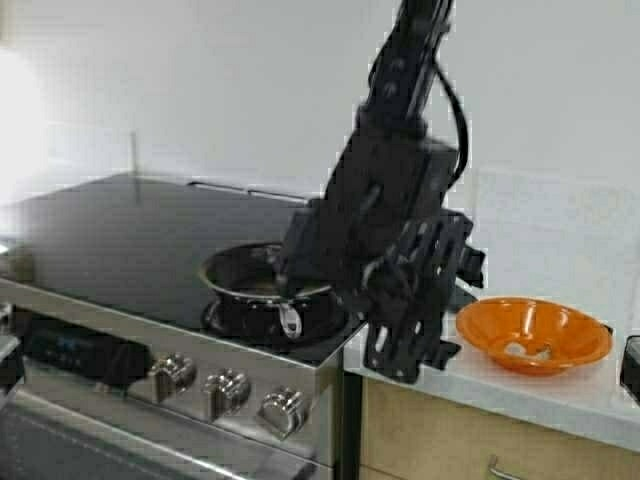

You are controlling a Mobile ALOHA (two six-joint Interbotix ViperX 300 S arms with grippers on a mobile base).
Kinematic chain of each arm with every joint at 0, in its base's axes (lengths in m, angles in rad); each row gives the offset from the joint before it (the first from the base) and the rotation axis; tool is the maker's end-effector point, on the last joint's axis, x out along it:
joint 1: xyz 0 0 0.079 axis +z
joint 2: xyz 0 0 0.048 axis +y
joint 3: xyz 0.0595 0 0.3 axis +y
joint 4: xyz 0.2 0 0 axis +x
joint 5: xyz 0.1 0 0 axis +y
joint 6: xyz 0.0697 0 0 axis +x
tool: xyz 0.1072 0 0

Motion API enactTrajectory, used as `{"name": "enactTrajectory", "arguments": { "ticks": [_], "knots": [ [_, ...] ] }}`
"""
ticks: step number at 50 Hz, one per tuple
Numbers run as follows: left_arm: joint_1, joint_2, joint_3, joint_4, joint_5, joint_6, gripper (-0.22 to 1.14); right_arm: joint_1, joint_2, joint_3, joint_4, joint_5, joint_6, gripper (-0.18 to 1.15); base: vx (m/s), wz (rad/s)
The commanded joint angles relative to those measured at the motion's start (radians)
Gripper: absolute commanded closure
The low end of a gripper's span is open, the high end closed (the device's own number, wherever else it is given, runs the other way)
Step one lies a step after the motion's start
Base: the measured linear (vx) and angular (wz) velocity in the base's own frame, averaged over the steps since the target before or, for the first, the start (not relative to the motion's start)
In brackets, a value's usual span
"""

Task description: Add oil to the pan and cook the shrimp and serve it

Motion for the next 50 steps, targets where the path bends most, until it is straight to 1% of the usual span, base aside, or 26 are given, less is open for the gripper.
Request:
{"name": "enactTrajectory", "arguments": {
  "ticks": [1,7,15,40,50],
  "knots": [
    [0.0,0.005,-0.017,-0.002,-0.003,0.002,0.89,-0.04,0.041,-0.002,-0.017,0.014,0.063,0.02,0.0,0.0],
    [0.0,0.005,-0.017,-0.002,0.005,-0.008,0.89,-0.066,0.086,0.005,-0.048,0.014,0.104,0.02,0.0,0.0],
    [0.0,0.005,-0.017,0.0,0.009,-0.026,0.89,-0.094,0.127,-0.005,-0.086,0.014,0.12,0.02,0.0,0.0],
    [0.002,0.005,-0.017,-0.002,0.018,-0.02,0.89,-0.247,0.216,-0.115,-0.216,0.012,0.121,0.02,0.0,0.0],
    [0.002,0.006,-0.015,0.0,0.023,-0.018,0.89,-0.282,0.239,-0.14,-0.25,-0.002,0.121,0.03,0.0,0.0]
  ]
}}
